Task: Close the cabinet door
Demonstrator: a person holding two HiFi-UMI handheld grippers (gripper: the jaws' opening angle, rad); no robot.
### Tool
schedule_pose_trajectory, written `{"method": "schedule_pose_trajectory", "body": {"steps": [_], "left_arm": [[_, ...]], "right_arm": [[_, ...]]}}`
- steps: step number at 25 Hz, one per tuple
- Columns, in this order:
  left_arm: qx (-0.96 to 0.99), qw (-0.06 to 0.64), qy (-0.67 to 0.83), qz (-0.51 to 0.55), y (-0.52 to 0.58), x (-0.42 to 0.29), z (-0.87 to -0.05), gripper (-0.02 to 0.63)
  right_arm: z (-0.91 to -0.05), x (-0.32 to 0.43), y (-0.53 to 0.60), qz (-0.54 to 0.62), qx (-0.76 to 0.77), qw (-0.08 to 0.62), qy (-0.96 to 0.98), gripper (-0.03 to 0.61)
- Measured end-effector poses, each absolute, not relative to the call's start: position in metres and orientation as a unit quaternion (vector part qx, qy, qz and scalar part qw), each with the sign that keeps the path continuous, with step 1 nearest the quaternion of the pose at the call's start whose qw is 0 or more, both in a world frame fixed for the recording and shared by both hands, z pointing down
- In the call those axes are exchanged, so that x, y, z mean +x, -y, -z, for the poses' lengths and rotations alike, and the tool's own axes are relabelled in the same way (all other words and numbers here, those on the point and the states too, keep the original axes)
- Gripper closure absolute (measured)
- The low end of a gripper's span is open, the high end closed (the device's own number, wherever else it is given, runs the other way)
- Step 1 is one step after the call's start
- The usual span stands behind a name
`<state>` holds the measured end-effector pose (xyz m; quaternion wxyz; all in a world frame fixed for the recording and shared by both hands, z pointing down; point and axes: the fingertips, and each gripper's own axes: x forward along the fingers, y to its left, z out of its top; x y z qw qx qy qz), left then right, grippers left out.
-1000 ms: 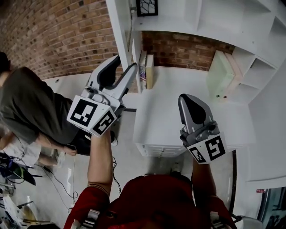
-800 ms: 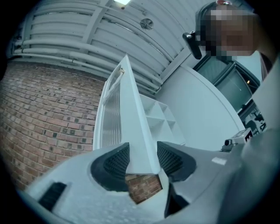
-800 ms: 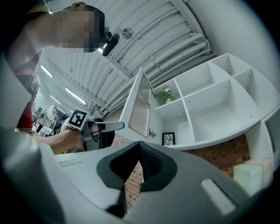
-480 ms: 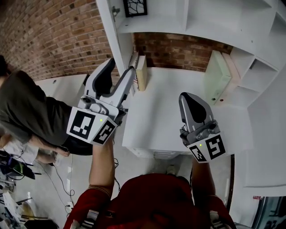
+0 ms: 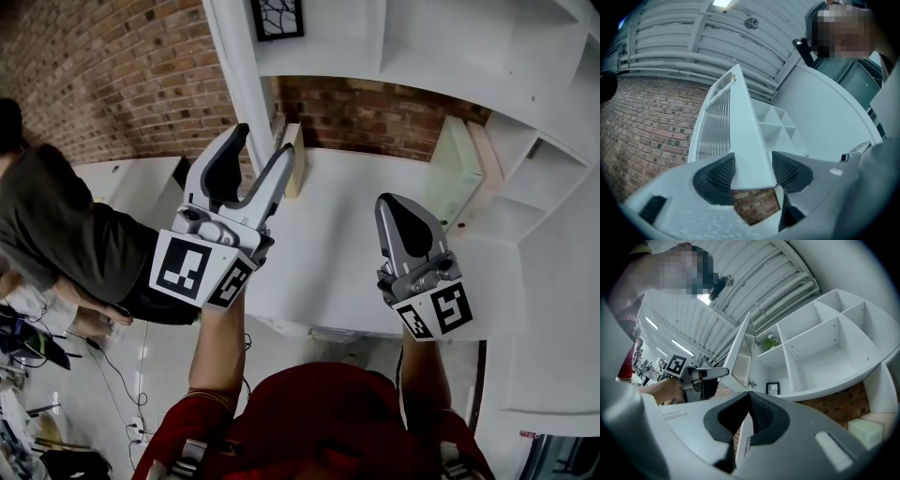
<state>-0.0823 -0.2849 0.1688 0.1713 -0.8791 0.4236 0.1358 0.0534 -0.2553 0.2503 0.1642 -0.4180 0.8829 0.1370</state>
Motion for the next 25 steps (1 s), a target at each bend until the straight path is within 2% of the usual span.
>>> {"method": "schedule_pose_trajectory", "body": {"steps": [9,25], "left_arm": [[-0.866,0.181,-0.447,-0.133,0.303,-0.054,-0.166,0.345],[-0.872,0.155,-0.454,-0.1,0.384,0.021,-0.174,0.367]], "right_arm": [[-0.252,0.085,0.275,-0.132,-0.418,0.153,-0.886,0.566],[-0.259,0.156,0.312,-0.123,-0.422,0.145,-0.886,0.566]]}}
